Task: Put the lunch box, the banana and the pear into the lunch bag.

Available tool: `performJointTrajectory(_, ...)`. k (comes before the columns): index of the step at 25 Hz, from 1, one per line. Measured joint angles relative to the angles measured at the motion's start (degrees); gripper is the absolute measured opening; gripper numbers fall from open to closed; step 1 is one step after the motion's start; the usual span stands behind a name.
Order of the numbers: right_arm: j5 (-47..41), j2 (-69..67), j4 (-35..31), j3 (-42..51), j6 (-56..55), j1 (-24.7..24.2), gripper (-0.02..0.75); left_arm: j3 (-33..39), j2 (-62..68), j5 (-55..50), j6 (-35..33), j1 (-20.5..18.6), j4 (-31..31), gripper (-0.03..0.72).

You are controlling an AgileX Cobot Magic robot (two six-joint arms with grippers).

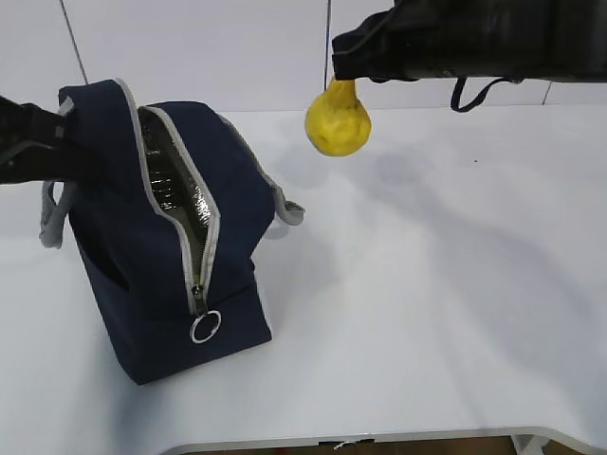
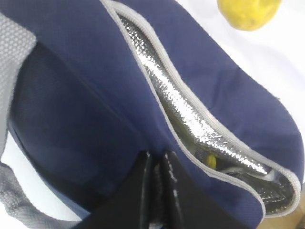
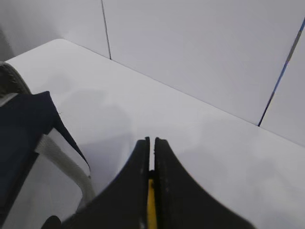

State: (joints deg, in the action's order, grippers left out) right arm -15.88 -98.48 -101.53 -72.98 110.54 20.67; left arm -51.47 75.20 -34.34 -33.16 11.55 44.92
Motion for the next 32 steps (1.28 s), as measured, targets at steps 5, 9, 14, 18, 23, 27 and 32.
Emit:
performJointTrajectory(5, -2.9, 1.8, 1.3, 0.0, -2.1, 0.0, 0.018, 0.0, 0.0, 0.0, 0.0, 0.0, 1.1, -0.001)
performJointTrajectory(9, -6.7, 2.7, 5.6, 0.0, -6.0, 0.0, 0.018, 0.0, 0.0, 0.0, 0.0, 0.0, 2.3, -0.001)
performJointTrajectory(14, -13.2, 3.7, 10.9, 0.0, -10.1, 0.0, 0.018, 0.0, 0.0, -0.1, 0.0, 0.0, 4.1, -0.001)
performJointTrajectory(18, -17.7, 3.8, 11.8, -0.4, -10.7, 0.0, 0.018, 0.0, 0.0, -0.1, 0.0, 0.0, 4.7, -0.001)
performJointTrajectory(23, -20.0, 3.8, 12.6, -1.7, -11.0, 0.9, 0.018, 0.0, 0.0, -0.1, 0.0, 0.0, 6.4, -0.001)
performJointTrajectory(27, -19.9, 3.8, 14.6, -3.7, -11.1, 4.0, 0.018, 0.0, 0.0, -0.1, 0.0, 0.0, 6.5, -0.001)
performJointTrajectory(32, -19.3, 3.8, 15.2, -5.3, -11.3, 6.9, 0.018, 0.0, 0.0, -0.1, 0.0, 0.0, 6.6, -0.001)
